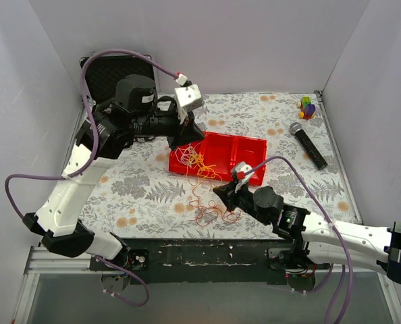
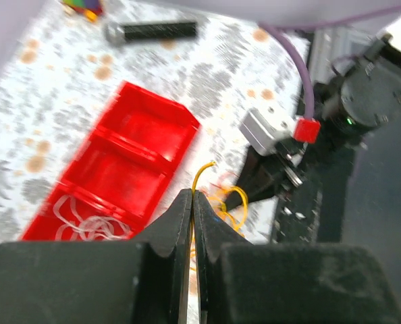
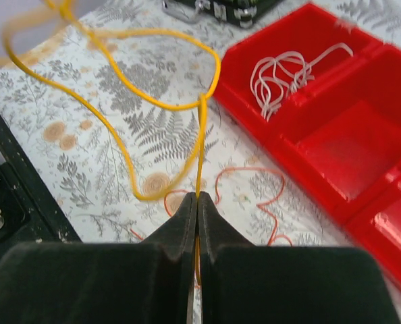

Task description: Untangle the cables

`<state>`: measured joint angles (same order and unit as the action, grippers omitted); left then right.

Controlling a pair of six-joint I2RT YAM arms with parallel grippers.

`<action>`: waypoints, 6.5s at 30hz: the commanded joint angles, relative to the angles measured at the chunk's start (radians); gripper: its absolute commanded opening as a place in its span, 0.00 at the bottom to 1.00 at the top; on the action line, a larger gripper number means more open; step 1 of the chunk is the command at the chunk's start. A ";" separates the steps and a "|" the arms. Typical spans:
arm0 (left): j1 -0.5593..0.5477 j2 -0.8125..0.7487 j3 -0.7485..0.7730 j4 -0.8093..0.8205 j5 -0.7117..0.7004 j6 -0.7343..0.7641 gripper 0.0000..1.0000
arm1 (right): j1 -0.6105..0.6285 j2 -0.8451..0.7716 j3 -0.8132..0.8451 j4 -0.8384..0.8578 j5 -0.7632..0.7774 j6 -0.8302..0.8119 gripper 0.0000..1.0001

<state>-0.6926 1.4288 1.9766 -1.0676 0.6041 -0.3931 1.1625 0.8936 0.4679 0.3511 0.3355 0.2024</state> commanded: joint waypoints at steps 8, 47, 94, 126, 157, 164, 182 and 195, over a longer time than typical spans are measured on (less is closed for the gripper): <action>-0.005 -0.220 -0.091 0.708 -0.501 0.103 0.00 | 0.003 -0.156 -0.136 -0.141 0.120 0.232 0.01; -0.005 -0.243 -0.113 1.025 -0.468 0.340 0.00 | 0.003 -0.356 -0.028 -0.768 0.577 0.644 0.16; -0.005 -0.232 -0.088 0.630 -0.081 -0.004 0.00 | -0.030 0.269 0.350 0.175 0.066 -0.152 0.68; -0.005 -0.243 -0.088 0.888 -0.240 0.140 0.00 | -0.064 0.114 0.039 0.074 0.068 0.103 0.01; -0.005 -0.160 -0.611 1.201 -0.422 -0.027 0.00 | -0.064 -0.190 0.193 0.032 0.100 0.118 0.01; 0.001 0.011 -0.616 1.285 -0.403 -0.090 0.00 | -0.064 -0.228 0.241 0.080 0.020 0.112 0.01; 0.045 0.328 -0.656 1.295 -0.329 -0.075 0.00 | -0.064 -0.248 0.336 0.060 0.007 0.034 0.01; 0.051 0.226 -0.659 1.124 -0.221 -0.119 0.42 | -0.064 -0.199 0.364 0.071 0.016 0.017 0.01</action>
<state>-0.6479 1.7706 1.3281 0.1188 0.3382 -0.4984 1.0996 0.6884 0.7788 0.3698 0.3378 0.2356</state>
